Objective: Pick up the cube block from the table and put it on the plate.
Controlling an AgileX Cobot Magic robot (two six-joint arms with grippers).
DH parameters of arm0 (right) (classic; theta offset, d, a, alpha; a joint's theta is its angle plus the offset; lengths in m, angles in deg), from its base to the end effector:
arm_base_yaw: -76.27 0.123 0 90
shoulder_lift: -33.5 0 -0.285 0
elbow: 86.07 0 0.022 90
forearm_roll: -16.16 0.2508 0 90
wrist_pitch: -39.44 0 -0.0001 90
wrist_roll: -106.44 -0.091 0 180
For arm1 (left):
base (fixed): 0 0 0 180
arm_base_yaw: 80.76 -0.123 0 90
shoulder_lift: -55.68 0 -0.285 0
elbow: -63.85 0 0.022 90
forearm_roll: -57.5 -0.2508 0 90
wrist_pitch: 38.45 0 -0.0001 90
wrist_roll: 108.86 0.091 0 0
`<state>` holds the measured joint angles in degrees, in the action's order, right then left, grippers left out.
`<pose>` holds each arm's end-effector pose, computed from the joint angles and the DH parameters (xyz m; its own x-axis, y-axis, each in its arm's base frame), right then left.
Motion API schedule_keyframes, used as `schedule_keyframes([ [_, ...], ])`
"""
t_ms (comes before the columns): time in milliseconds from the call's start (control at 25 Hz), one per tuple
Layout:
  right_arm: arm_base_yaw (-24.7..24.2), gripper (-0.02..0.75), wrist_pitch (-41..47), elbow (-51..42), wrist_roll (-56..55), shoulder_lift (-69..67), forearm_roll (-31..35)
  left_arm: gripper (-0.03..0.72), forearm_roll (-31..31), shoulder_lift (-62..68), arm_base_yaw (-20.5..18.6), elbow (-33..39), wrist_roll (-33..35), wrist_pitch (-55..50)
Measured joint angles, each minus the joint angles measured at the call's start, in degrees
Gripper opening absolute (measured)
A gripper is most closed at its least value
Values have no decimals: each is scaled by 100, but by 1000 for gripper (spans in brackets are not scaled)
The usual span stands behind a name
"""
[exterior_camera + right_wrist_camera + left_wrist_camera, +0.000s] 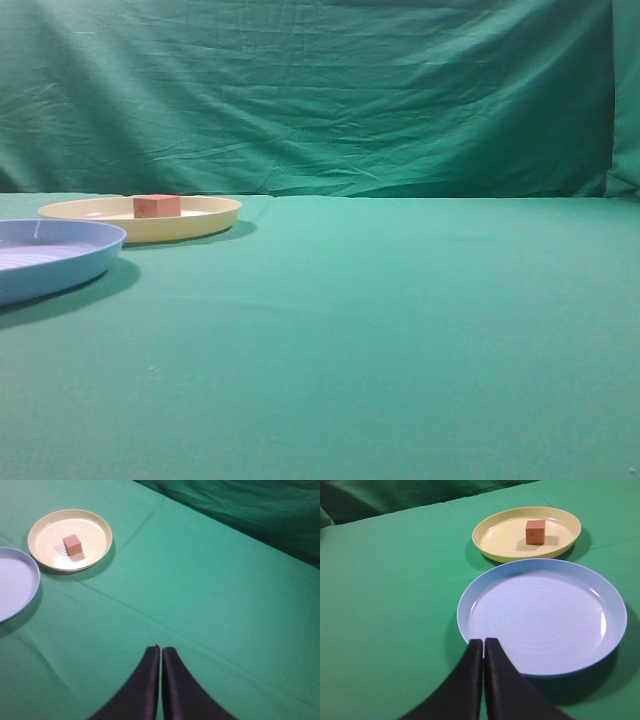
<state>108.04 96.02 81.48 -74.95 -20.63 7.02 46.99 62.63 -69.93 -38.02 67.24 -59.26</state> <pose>0.1170 0.0583 0.4248 -0.4325 -0.3426 -0.8340 -0.4558 0.8812 -0.1256 0.0527 -0.0041 0.1764 -0.2492 0.1528 -0.9563 0.1528 0.9813 0.1170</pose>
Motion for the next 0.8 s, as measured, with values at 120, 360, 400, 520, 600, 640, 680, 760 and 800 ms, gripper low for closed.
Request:
schedule_keyframes([
  [120, -699, 0, -704, -1001, -10, 918, 31, 0, 0, 0, 0, 0, 0, 0],
  [360, -1948, 0, -2313, -3279, -10, 2481, 90, 0, 0, 0, 0, 0, 0, 0],
  [400, -2072, 0, -2552, -3673, -14, 2734, 97, 0, 0, 0, 0, 0, 0, 0],
  [520, -2416, 0, -2986, -4674, -41, 3443, 112, 0, 0, 0, 0, 0, 0, 0],
  [600, -2551, 0, -3062, -5257, -50, 3902, 127, 0, 0, 0, 0, 0, 0, 0],
  [640, -2595, 0, -3090, -5462, -70, 4134, 125, 0, 0, 0, 0, 0, 0, 0],
  [680, -2618, 0, -3104, -5674, -94, 4329, 125, 0, 0, 0, 0, 0, 0, 0],
  [760, -2618, 0, -3116, -6000, -156, 4587, 129, 0, 0, 0, 0, 0, 0, 0],
  [800, -2618, 0, -3116, -6099, -197, 4647, 129, 0, 0, 0, 0, 0, 0, 0],
])
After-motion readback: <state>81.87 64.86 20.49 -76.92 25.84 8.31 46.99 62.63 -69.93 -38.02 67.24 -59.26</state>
